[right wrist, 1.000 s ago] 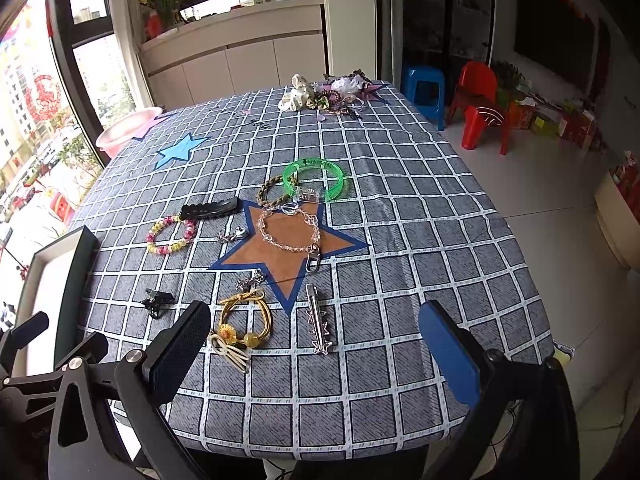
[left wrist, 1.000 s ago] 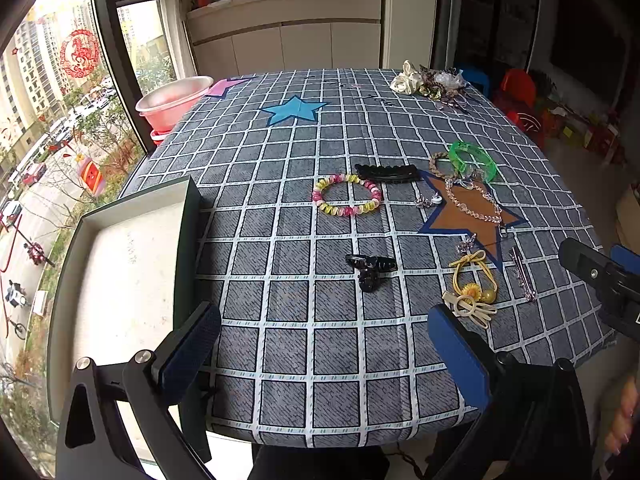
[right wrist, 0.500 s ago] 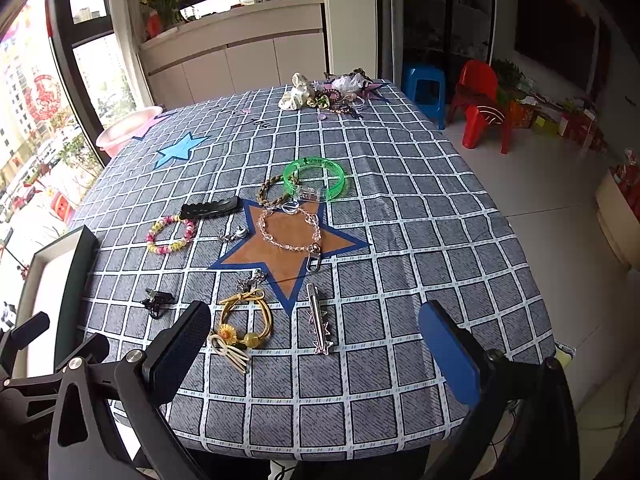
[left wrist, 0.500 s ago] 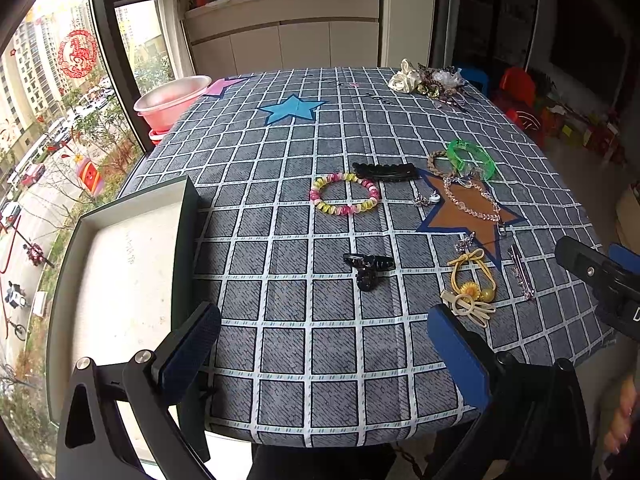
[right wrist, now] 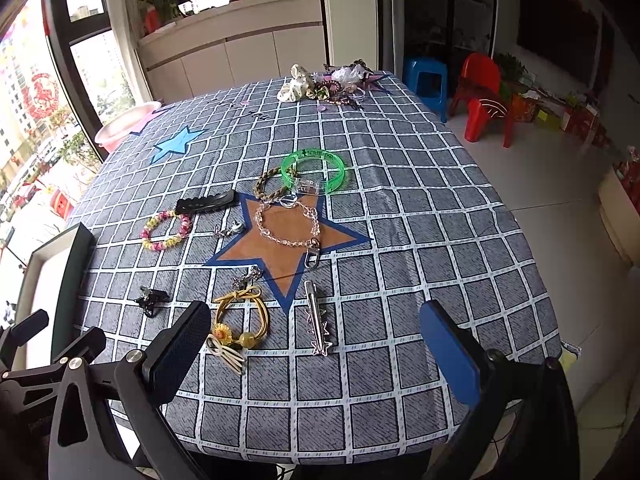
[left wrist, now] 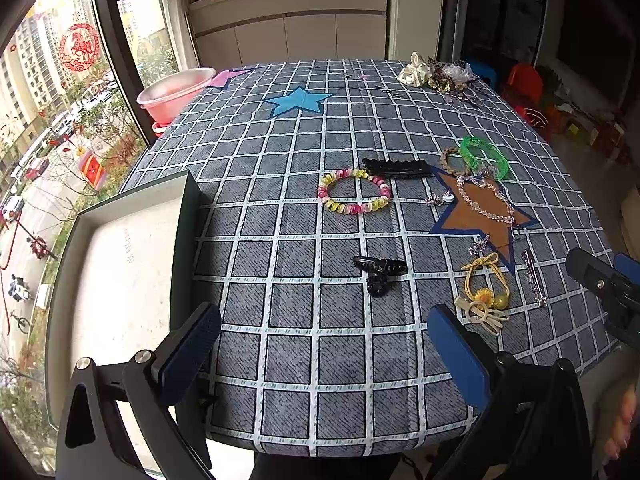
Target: Organize jewelry
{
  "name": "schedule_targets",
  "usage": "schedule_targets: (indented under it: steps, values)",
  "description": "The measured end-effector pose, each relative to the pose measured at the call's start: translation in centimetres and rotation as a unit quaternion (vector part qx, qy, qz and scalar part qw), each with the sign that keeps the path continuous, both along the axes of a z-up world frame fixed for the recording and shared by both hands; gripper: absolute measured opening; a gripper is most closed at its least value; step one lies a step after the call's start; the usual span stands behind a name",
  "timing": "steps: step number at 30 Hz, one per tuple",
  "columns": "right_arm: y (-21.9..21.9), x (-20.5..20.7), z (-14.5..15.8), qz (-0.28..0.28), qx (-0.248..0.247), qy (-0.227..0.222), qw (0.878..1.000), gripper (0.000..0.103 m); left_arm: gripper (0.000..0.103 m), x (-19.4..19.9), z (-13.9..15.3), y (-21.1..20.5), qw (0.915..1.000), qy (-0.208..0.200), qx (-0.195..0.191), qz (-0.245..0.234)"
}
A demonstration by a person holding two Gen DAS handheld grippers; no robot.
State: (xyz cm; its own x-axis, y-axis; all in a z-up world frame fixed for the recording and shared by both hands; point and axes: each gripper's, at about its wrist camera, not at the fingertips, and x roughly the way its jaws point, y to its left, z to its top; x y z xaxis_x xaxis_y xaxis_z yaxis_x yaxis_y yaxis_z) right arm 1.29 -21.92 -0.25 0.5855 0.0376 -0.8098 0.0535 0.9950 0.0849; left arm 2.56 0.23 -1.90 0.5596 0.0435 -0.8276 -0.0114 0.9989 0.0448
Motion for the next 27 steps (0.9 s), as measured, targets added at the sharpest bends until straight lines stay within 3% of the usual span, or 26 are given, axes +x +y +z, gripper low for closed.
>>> schedule_targets:
  steps: [6, 12, 18, 27]
  values:
    - [-0.6, 1.2, -0.4, 0.0, -0.005, 0.006, 1.0, 0.103, 0.103, 2.5, -0.2, 0.6, 1.0, 0.0, -0.001, -0.005]
    - [-1.7, 4.6, -0.6, 0.0, -0.022, 0.01, 1.0, 0.103, 0.103, 7.5, -0.5, 1.6, 0.9999, -0.008, 0.006, 0.004]
    - [-3.2, 10.7, -1.5, -0.005, -0.024, 0.022, 0.999, 0.103, 0.103, 12.9, -2.8, 2.1, 0.9997, 0.023, 0.002, 0.003]
    - [-4.8, 19.0, -5.2, -0.027, -0.017, 0.066, 0.997, 0.099, 0.097, 16.1, -5.9, 1.7, 0.9974, 0.072, 0.0, -0.013]
